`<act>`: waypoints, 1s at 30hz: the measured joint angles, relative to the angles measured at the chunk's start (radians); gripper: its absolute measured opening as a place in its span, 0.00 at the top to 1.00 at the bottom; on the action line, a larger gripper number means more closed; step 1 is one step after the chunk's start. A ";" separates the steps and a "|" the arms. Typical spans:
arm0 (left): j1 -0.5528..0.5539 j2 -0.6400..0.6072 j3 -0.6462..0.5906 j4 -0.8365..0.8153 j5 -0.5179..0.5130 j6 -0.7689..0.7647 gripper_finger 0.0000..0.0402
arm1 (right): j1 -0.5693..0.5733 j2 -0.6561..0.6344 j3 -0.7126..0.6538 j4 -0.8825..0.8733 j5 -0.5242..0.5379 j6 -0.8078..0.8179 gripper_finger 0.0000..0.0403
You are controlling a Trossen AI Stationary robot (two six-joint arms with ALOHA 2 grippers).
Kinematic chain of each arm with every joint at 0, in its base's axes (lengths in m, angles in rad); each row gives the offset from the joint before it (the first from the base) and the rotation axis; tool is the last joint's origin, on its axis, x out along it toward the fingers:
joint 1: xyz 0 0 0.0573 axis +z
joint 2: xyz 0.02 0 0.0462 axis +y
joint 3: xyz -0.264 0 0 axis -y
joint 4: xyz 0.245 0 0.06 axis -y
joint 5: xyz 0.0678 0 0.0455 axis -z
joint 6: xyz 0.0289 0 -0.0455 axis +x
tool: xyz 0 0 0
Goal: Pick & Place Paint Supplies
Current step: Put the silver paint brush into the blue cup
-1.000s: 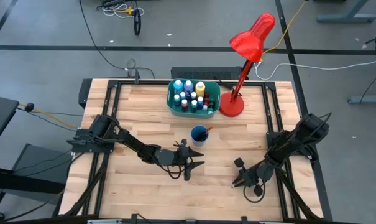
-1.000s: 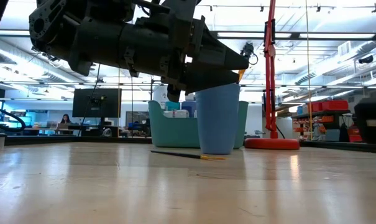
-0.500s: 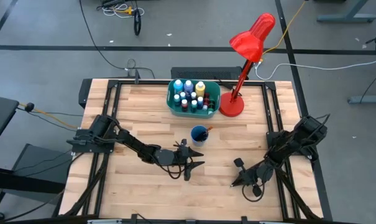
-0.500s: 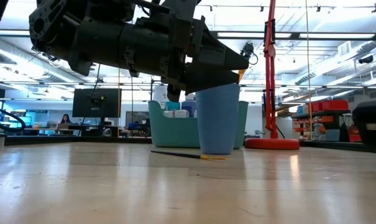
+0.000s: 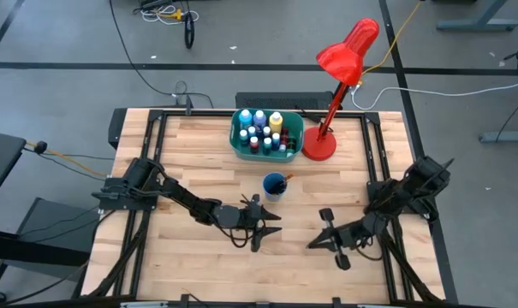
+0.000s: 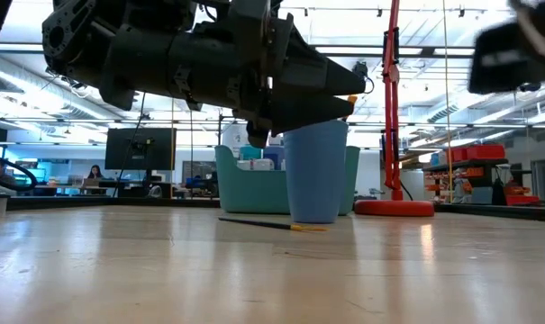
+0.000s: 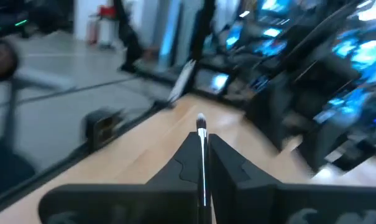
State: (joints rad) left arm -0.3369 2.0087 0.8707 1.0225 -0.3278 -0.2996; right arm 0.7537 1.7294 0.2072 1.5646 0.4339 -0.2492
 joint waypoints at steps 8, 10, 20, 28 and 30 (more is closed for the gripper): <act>0.000 0.000 0.000 0.056 0.067 0.022 0.57 | -0.117 -0.007 0.136 0.003 -0.002 -0.085 0.97; -0.001 0.000 0.000 0.069 0.085 0.059 0.57 | -0.153 -0.007 0.184 0.003 -0.002 -0.081 0.97; -0.002 0.000 0.077 0.105 0.058 0.187 0.57 | -0.273 -0.009 0.401 -0.111 -0.098 -0.109 0.97; -0.005 0.000 0.141 0.063 -0.067 0.209 0.57 | -0.278 -0.009 0.447 -0.168 -0.085 -0.106 0.97; -0.008 0.000 0.141 0.064 -0.071 0.212 0.57 | -0.273 -0.009 0.445 -0.167 -0.084 -0.106 0.97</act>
State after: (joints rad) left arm -0.3451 2.0083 1.0119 1.0870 -0.3987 -0.0873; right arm 0.4811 1.7203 0.6518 1.3973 0.3501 -0.3550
